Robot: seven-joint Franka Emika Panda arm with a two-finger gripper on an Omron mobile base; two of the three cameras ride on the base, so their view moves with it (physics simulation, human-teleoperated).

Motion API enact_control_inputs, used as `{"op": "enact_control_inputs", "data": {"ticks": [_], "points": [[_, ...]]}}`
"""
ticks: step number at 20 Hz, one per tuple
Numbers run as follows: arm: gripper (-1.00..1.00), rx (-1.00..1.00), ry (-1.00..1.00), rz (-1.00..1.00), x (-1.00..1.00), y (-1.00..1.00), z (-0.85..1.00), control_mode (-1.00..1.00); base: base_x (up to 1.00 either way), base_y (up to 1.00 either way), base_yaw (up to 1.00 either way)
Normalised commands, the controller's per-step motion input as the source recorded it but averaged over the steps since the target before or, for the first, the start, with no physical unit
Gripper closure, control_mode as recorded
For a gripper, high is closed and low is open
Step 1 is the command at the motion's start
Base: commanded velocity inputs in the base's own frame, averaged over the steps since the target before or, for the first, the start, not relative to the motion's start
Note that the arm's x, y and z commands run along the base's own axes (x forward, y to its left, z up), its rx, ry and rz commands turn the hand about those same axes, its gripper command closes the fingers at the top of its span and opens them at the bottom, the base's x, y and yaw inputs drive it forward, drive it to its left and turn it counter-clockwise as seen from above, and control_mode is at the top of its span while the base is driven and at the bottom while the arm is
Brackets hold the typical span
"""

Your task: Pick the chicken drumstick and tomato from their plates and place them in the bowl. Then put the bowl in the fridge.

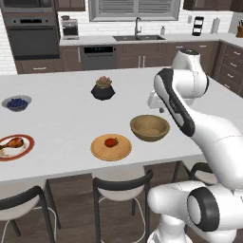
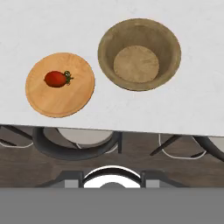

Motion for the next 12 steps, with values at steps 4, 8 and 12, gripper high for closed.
{"op": "enact_control_inputs", "data": {"ticks": [4,8,12], "points": [[-1.0,0.0,-0.05,0.02,-0.49,0.0,0.0,-1.0,0.0,0.0,0.0],[-1.0,0.0,-0.15,0.14,-0.75,0.18,-0.04,-1.0,0.0,0.0,0.0],[-1.0,-0.04,-0.07,0.24,-0.48,0.26,-0.17,-1.0,0.0,0.0,0.0]]}}
